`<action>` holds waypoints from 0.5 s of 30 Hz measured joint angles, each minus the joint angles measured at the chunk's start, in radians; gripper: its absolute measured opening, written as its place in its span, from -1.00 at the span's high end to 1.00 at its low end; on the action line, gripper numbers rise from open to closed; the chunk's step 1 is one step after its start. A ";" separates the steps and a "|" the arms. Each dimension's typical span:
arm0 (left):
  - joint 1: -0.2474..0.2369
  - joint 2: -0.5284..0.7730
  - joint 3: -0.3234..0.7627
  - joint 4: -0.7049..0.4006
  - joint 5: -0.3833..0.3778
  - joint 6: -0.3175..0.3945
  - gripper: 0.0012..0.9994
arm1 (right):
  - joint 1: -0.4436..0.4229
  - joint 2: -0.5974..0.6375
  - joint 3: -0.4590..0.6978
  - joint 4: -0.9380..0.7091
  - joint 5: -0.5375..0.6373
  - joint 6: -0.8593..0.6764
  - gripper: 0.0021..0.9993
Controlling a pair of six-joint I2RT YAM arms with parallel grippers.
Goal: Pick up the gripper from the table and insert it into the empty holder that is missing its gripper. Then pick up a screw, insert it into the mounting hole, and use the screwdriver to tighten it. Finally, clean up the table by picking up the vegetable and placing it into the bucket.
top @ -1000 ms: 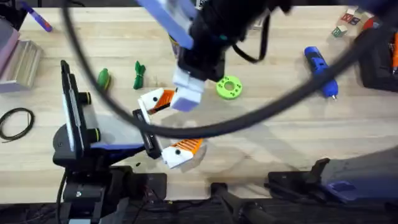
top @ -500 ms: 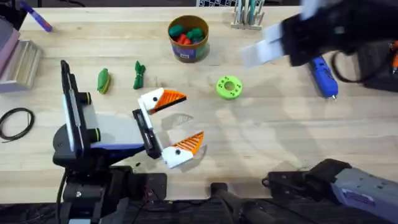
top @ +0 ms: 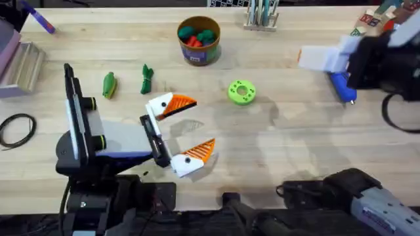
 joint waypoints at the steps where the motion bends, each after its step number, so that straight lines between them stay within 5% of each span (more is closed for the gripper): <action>1: 0.000 0.000 0.000 0.000 0.000 0.000 -0.97 | -0.004 -0.013 -0.017 0.002 0.000 0.003 -0.98; 15: 0.000 0.000 0.000 0.000 0.000 0.000 -0.97 | -0.007 0.053 -0.048 -0.009 0.000 0.014 -0.99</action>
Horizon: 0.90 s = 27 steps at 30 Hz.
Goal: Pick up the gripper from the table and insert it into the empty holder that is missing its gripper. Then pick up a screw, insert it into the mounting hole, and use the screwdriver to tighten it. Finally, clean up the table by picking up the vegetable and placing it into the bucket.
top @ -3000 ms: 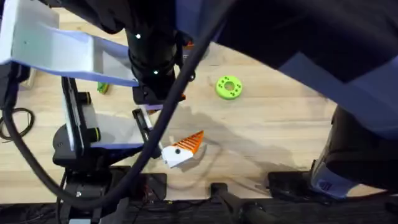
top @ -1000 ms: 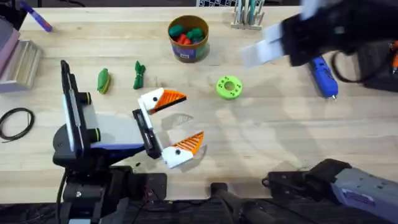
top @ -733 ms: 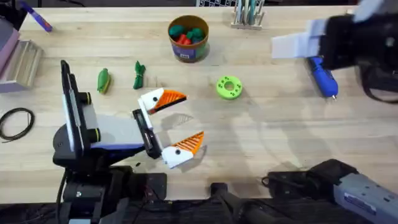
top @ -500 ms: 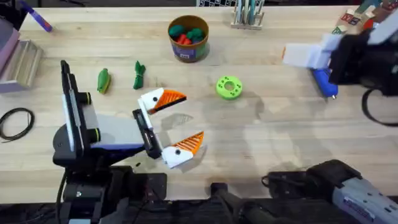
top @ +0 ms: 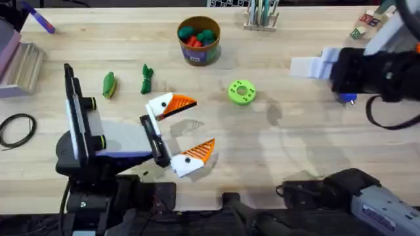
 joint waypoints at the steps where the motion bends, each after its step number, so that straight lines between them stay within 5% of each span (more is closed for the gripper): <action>1: 0.000 0.000 0.000 0.000 0.000 0.000 -0.97 | 0.000 0.012 0.000 0.000 0.000 0.000 -0.99; 17: 0.000 0.000 0.000 0.000 0.000 0.000 -0.97 | 0.000 0.110 -0.002 0.054 0.000 -0.001 -0.99; 19: 0.000 0.000 0.000 0.000 0.000 0.000 -0.59 | 0.000 0.096 -0.002 0.073 0.000 -0.004 -0.99; 24: 0.000 0.000 0.000 0.000 0.000 0.004 0.93 | 0.000 0.091 -0.002 0.080 0.000 -0.004 -0.99; 27: 0.000 0.000 0.000 0.000 0.000 0.004 0.99 | 0.000 0.098 -0.002 0.081 0.000 -0.008 -0.99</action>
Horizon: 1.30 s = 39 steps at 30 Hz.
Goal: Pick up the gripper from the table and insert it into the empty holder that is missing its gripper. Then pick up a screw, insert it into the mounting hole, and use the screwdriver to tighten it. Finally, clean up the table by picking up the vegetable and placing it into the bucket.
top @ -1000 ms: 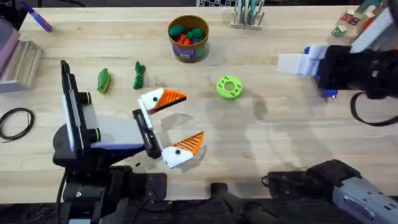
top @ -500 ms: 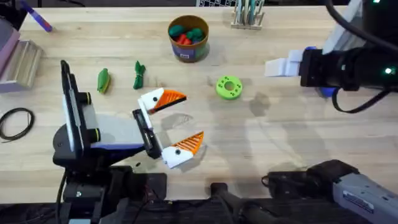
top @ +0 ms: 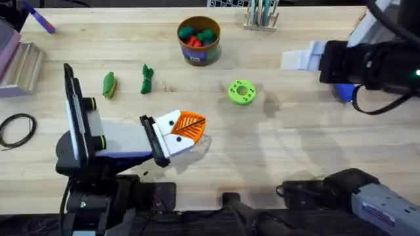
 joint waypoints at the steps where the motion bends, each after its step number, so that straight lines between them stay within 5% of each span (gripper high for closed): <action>1: 0.000 0.000 0.000 0.000 0.000 0.000 0.99 | 0.000 0.004 0.000 0.007 0.003 -0.007 -0.99; 9: 0.000 0.000 0.000 0.000 0.000 0.000 0.99 | -0.073 0.043 0.032 -0.005 0.049 -0.082 -0.98; 21: 0.000 0.000 0.000 0.000 0.000 0.000 0.99 | -0.374 0.345 0.401 -0.128 0.071 -0.260 -0.98; 39: 0.000 0.000 0.000 0.000 0.000 0.000 0.99 | -0.581 0.753 0.417 -0.133 0.079 -0.552 -0.95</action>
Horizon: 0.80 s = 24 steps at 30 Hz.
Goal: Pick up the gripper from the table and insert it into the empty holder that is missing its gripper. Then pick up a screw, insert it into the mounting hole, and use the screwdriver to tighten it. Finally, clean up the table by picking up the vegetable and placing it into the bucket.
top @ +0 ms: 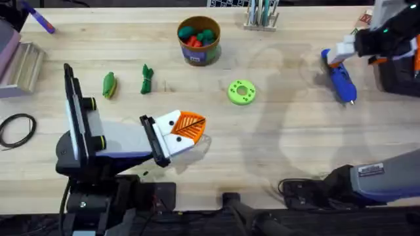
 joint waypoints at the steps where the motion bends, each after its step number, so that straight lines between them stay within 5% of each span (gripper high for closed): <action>1: 0.000 0.000 0.000 0.000 0.000 0.000 0.99 | 0.001 0.016 0.000 0.006 0.000 -0.008 -0.95; 24: 0.000 0.000 0.000 0.000 0.000 0.000 0.99 | -0.005 0.249 0.018 0.198 0.022 -0.118 -0.95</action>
